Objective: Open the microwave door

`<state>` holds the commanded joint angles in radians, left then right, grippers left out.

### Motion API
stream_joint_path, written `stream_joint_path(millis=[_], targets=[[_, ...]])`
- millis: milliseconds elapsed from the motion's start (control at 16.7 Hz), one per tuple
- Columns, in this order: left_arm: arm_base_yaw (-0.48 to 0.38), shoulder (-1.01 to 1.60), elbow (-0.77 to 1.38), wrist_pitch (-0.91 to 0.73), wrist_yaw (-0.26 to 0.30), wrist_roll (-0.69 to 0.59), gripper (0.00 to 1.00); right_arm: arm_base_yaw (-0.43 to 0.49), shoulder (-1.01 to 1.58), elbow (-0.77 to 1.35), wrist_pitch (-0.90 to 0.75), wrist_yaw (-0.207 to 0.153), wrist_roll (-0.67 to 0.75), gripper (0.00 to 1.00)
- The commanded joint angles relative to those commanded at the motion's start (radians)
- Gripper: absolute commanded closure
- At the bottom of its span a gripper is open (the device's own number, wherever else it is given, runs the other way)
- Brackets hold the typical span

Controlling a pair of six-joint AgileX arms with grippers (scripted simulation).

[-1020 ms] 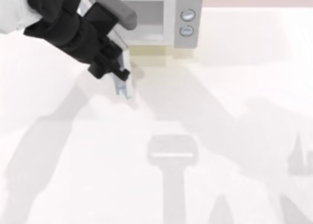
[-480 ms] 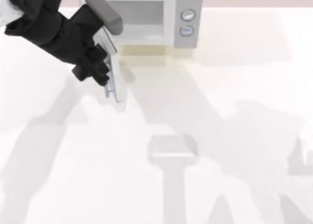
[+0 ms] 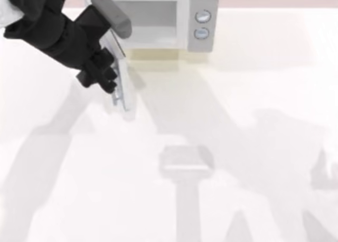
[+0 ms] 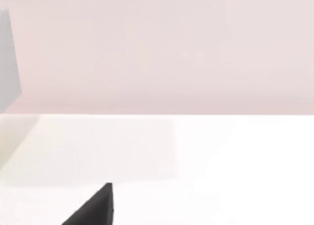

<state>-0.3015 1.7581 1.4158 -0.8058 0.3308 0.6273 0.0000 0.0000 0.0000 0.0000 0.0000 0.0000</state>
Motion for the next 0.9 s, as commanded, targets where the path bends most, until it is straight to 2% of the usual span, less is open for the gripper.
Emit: stream_joint_path(millis=[900], targets=[[0.0, 0.0, 0.0, 0.0, 0.0, 0.0, 1.0, 0.0, 0.0, 0.0, 0.0, 0.0, 0.0, 0.0]])
